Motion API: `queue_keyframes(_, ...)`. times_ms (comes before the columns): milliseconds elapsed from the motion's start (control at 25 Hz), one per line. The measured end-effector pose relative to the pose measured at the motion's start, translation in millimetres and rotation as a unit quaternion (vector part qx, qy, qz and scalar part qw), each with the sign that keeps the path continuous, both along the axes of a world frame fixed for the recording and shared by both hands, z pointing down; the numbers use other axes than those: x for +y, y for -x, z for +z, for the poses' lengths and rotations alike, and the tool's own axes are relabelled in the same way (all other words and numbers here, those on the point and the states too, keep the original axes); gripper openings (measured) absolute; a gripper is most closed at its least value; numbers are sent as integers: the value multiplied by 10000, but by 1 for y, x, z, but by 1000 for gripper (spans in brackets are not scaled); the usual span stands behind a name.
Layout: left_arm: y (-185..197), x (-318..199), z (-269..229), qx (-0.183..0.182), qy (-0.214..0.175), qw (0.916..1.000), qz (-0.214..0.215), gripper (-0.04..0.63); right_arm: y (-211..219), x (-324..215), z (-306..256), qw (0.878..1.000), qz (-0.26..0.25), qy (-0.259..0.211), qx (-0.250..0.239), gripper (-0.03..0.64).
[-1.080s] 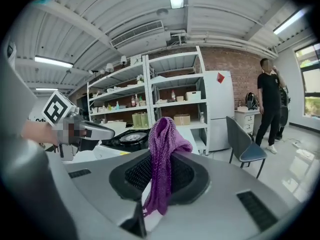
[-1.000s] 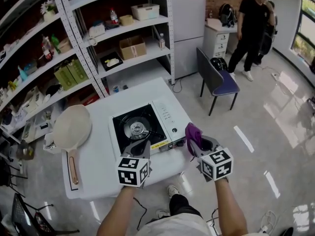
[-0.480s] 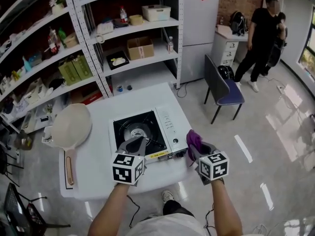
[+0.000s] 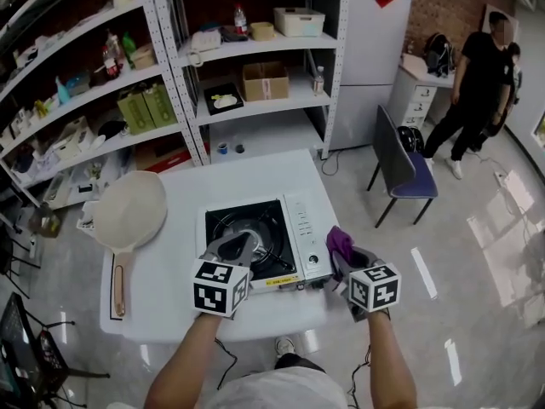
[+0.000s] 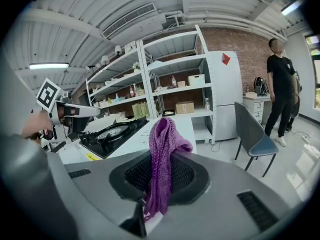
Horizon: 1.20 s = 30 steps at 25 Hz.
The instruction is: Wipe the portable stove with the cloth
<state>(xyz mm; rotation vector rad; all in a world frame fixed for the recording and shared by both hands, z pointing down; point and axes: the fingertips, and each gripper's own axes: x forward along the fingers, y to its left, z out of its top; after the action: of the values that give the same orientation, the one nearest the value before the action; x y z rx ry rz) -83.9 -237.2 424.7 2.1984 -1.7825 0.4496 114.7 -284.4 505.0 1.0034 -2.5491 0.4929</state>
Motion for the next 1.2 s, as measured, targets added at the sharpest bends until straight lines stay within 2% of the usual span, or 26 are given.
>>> queue_keyframes(600, 43, -18, -3, -85, 6, 9976, -683, 5, 14, -38, 29, 9935, -784, 590, 581, 64)
queue_keyframes(840, 54, -21, -3, -125, 19, 9962, -861, 5, 26, -64, 22, 9945, -802, 491, 465, 64)
queue_keyframes(1200, 70, -27, -1, -109, 43, 9932, -1155, 5, 49, -106, 13, 9929, -987, 312, 581, 64)
